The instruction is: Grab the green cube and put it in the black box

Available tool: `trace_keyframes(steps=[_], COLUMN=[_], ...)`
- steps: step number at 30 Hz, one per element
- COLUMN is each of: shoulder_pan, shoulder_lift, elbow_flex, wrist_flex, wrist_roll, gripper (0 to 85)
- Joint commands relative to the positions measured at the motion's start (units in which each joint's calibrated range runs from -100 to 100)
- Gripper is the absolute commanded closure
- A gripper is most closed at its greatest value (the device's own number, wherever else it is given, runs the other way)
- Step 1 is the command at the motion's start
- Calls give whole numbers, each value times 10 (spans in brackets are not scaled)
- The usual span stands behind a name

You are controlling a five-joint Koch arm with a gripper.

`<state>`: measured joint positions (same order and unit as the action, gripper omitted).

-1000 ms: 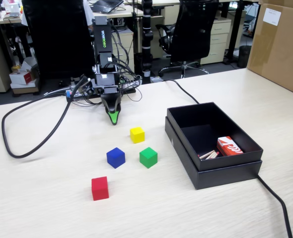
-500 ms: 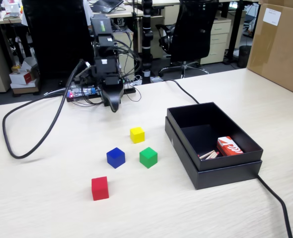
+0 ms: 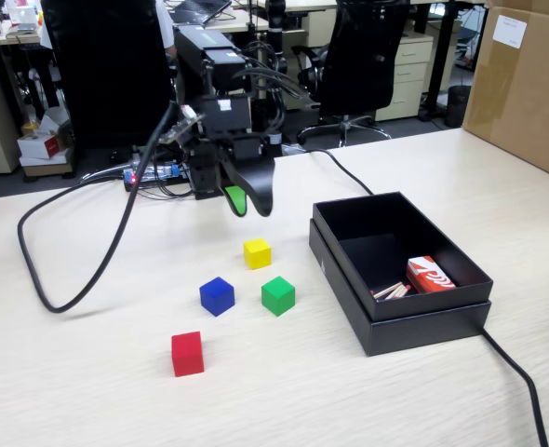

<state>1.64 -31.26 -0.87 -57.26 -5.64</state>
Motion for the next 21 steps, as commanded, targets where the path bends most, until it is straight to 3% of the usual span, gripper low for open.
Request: trace_keyframes(steps=[1,9,21], shoulder_pan=[7,6,-4], shoulder_lift=[97,272,385], elbow_flex=[115,209,258], wrist_flex=[-1,0,5], wrist_roll=[-18,-33,-44], gripper=[406,404,404])
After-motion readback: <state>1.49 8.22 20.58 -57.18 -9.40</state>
